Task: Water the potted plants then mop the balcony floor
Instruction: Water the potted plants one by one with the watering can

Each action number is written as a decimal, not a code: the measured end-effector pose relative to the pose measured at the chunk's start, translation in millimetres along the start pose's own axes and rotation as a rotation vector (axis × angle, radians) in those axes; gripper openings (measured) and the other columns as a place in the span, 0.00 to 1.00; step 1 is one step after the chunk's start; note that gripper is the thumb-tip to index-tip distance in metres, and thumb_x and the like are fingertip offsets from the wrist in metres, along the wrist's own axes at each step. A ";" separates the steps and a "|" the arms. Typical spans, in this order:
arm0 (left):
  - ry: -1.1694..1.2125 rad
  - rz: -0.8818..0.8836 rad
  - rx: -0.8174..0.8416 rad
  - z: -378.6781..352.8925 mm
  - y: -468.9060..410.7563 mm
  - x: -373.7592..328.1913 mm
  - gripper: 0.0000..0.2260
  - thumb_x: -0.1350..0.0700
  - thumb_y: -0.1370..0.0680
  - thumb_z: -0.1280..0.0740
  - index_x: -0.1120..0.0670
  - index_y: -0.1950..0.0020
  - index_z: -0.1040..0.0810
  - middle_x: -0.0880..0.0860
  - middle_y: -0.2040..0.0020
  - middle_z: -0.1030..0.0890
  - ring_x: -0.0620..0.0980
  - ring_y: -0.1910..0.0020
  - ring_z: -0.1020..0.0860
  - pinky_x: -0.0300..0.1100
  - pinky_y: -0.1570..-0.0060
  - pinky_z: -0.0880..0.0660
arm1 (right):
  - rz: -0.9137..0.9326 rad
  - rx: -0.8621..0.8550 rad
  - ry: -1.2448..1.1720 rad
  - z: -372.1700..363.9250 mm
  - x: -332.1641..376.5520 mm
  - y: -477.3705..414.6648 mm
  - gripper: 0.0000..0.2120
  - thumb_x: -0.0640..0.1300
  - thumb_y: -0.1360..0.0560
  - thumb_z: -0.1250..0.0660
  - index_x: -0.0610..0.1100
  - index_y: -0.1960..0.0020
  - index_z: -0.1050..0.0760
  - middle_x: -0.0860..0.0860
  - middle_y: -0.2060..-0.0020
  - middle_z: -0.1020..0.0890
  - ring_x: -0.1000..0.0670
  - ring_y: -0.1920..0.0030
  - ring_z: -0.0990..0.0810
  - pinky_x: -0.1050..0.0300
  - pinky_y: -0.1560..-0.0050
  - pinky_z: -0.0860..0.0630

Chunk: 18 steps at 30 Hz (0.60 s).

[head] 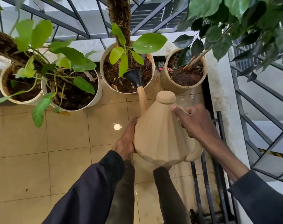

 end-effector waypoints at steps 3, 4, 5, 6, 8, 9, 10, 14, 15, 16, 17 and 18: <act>0.026 0.024 0.003 -0.7 -2.5 2.7 0.19 0.38 0.21 0.35 0.52 0.41 0.22 0.58 0.46 0.18 0.58 0.47 0.20 0.53 0.45 0.22 | 0.003 -0.005 0.006 1.5 0.6 0.6 0.38 0.66 0.25 0.33 0.27 0.59 0.24 0.46 0.73 0.26 0.48 0.73 0.31 0.52 0.68 0.32; 0.027 0.025 0.004 -0.2 -3.4 3.5 0.20 0.38 0.22 0.35 0.52 0.41 0.21 0.58 0.45 0.18 0.59 0.46 0.20 0.55 0.42 0.23 | 0.006 -0.002 0.005 1.9 1.1 1.1 0.37 0.65 0.24 0.32 0.27 0.59 0.24 0.45 0.73 0.26 0.48 0.73 0.31 0.52 0.67 0.32; 0.024 0.022 0.003 0.1 -3.9 3.4 0.21 0.38 0.22 0.34 0.52 0.40 0.21 0.58 0.45 0.18 0.59 0.46 0.20 0.56 0.40 0.24 | 0.009 0.000 0.004 2.2 1.7 1.8 0.36 0.64 0.22 0.31 0.27 0.59 0.24 0.45 0.72 0.26 0.48 0.73 0.31 0.51 0.67 0.32; 0.022 0.017 0.002 -0.2 -3.6 2.8 0.23 0.37 0.23 0.34 0.53 0.38 0.22 0.58 0.44 0.18 0.59 0.46 0.20 0.57 0.38 0.24 | 0.011 0.004 0.000 2.5 2.2 2.4 0.35 0.63 0.22 0.31 0.26 0.58 0.24 0.45 0.72 0.26 0.48 0.72 0.31 0.51 0.67 0.32; 0.034 0.018 0.007 -0.3 -4.2 3.4 0.27 0.37 0.24 0.32 0.54 0.33 0.23 0.58 0.44 0.18 0.59 0.46 0.20 0.59 0.36 0.25 | 0.012 0.014 -0.015 2.0 3.1 3.4 0.36 0.63 0.23 0.31 0.26 0.58 0.24 0.44 0.72 0.26 0.48 0.72 0.31 0.50 0.66 0.31; 0.035 0.018 0.009 -0.2 -5.5 3.5 0.27 0.37 0.24 0.32 0.54 0.33 0.23 0.58 0.45 0.17 0.59 0.46 0.19 0.59 0.37 0.24 | 0.012 0.014 -0.020 2.2 3.6 3.4 0.37 0.65 0.24 0.32 0.26 0.58 0.24 0.44 0.72 0.26 0.48 0.72 0.31 0.50 0.66 0.31; 0.030 0.016 0.006 0.4 -6.3 2.8 0.26 0.37 0.24 0.32 0.54 0.35 0.22 0.57 0.47 0.16 0.59 0.47 0.19 0.58 0.40 0.22 | 0.007 0.012 -0.022 2.6 3.8 3.3 0.38 0.66 0.26 0.33 0.26 0.59 0.24 0.45 0.72 0.27 0.48 0.72 0.31 0.50 0.66 0.32; 0.047 0.032 0.005 2.0 -6.8 2.6 0.22 0.37 0.24 0.33 0.52 0.41 0.20 0.55 0.55 0.15 0.56 0.54 0.17 0.49 0.54 0.19 | -0.010 0.006 -0.022 2.1 2.4 1.4 0.39 0.67 0.29 0.34 0.26 0.60 0.25 0.45 0.73 0.27 0.48 0.72 0.32 0.50 0.67 0.32; 0.047 0.032 0.003 1.7 -6.4 1.9 0.22 0.37 0.24 0.33 0.52 0.40 0.20 0.55 0.55 0.15 0.56 0.54 0.17 0.48 0.55 0.19 | -0.009 0.001 -0.020 2.1 1.8 1.0 0.39 0.67 0.28 0.33 0.26 0.60 0.24 0.45 0.73 0.27 0.48 0.72 0.31 0.51 0.67 0.32; 0.049 0.032 0.005 1.0 -5.5 1.2 0.22 0.37 0.23 0.33 0.53 0.39 0.20 0.56 0.54 0.15 0.56 0.54 0.17 0.49 0.54 0.20 | -0.004 -0.004 -0.018 2.0 1.6 1.1 0.39 0.68 0.29 0.34 0.26 0.60 0.24 0.45 0.73 0.27 0.48 0.72 0.31 0.51 0.67 0.32; 0.054 0.032 0.009 0.5 -5.2 0.7 0.23 0.37 0.23 0.33 0.53 0.38 0.20 0.56 0.54 0.15 0.57 0.53 0.17 0.50 0.51 0.20 | -0.002 -0.010 -0.018 1.9 1.5 1.1 0.40 0.69 0.29 0.34 0.27 0.60 0.24 0.45 0.73 0.26 0.48 0.73 0.31 0.50 0.68 0.32; 0.054 0.031 0.010 0.6 -5.8 0.5 0.24 0.37 0.23 0.33 0.54 0.37 0.21 0.56 0.52 0.15 0.57 0.51 0.18 0.51 0.48 0.21 | -0.004 -0.014 -0.022 1.4 0.1 1.0 0.41 0.70 0.30 0.34 0.27 0.60 0.24 0.45 0.73 0.26 0.48 0.73 0.31 0.50 0.68 0.32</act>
Point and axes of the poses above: each hand's wrist, its own y-axis away from the middle knuckle, its own z-axis out of the back of the hand, x = y × z, the point moved 9 cm from there along -y, towards the middle knuckle
